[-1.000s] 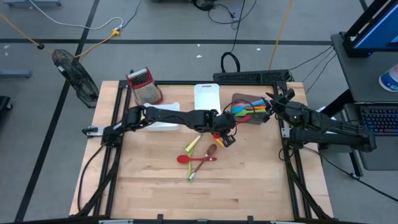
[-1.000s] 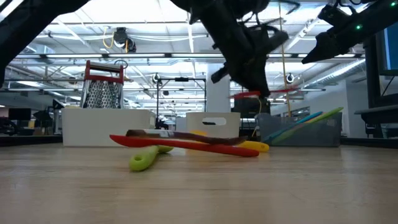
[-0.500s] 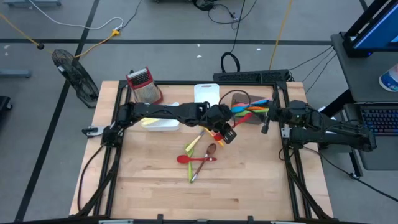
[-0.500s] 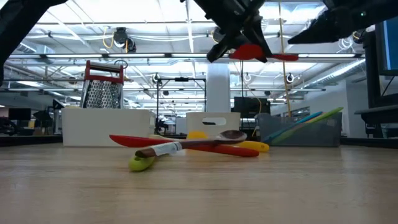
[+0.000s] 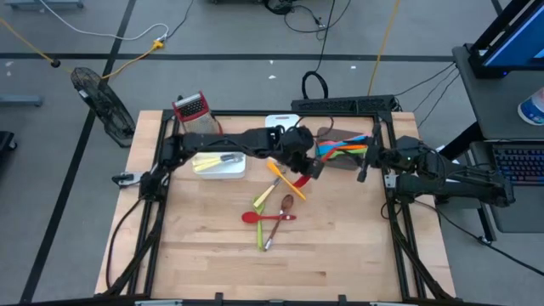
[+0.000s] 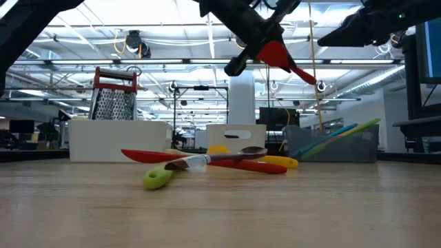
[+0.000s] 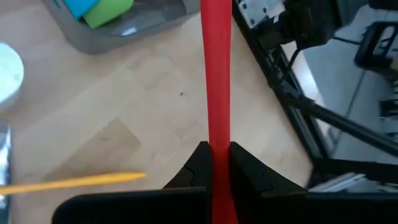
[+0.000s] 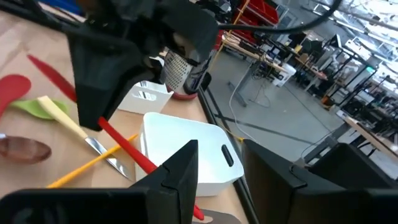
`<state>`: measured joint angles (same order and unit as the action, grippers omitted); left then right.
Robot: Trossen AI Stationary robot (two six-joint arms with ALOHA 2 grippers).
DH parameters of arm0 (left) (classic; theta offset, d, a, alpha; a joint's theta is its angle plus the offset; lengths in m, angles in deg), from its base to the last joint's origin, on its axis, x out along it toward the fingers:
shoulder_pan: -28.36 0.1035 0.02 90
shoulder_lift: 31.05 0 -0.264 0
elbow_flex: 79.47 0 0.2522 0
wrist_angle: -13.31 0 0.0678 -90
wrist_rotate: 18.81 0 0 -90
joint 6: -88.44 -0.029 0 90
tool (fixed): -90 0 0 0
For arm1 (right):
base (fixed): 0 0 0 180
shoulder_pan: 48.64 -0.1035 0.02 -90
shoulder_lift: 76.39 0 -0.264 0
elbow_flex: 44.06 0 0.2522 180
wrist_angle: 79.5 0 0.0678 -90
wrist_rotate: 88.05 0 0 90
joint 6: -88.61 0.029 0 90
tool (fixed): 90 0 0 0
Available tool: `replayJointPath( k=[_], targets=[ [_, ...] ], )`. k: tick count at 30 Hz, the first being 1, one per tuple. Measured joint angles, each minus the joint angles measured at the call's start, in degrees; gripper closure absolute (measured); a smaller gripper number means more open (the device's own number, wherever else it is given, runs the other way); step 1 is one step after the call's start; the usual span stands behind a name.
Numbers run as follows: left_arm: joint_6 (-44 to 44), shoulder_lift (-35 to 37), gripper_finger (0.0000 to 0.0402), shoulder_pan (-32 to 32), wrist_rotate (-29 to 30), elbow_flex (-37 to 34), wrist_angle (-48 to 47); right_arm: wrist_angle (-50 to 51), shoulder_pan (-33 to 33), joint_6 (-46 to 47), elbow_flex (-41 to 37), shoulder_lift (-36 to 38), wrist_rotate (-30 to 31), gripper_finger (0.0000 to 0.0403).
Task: Pick & Place Kitchen Items
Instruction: Put the red spatula into the black bin
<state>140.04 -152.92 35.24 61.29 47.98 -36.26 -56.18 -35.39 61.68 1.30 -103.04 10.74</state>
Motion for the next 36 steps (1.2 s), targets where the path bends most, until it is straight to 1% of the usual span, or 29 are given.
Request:
replayJointPath(
  k=[6,11,13,16,18,20,26,29,31,36],
  targets=[
    [3.98,0.0,0.0385,2.56,-4.86,0.0,0.02,0.88,0.0,-2.57,0.0,-2.15,0.23,0.0286],
    [6.07,0.0,0.0385,3.78,-7.97,0.0,0.15,4.99,-0.03,-8.93,0.0,-5.92,0.51,0.0286],
    [6.69,0.0,0.0385,3.84,-8.06,0.0,0.13,6.04,-0.29,-10.41,0.0,-7.9,2.9,0.0286],
    [7.7,0.0,0.0385,3.82,-8.21,0.0,0.11,5.23,-1.52,-15.2,0.0,-10.68,9.87,0.0286],
    [8.29,0.0,0.0385,3.83,-8.26,0.0,0.09,5.2,-2.74,-19.5,0.0,-12.26,12.84,0.0286],
    [8.79,0.0,0.0385,3.85,-8.25,0.0,0.07,5.14,-4.15,-21.72,0.0,-13.88,14.66,0.0286],
    [9.39,0.0,0.0385,3.97,-8.23,0.0,0.07,3.73,-7.99,-23.18,0.0,-18.14,15.79,0.0286],
    [9.38,0.0,0.0385,3.8,-8.23,0.0,0.07,-0.03,-9.44,-24.81,0.0,-19.45,19.11,0.0286],
    [9.38,0.0,0.0385,3.54,-8.15,0.0,0.07,-2.53,-10.26,-26.18,0.0,-19.86,20.29,0.0286],
    [9.3,0.0,0.0385,2.93,-8.04,0.0,-0.08,-5.24,-11.86,-28.49,0.01,-20.17,20.18,0.0286]
  ],
)
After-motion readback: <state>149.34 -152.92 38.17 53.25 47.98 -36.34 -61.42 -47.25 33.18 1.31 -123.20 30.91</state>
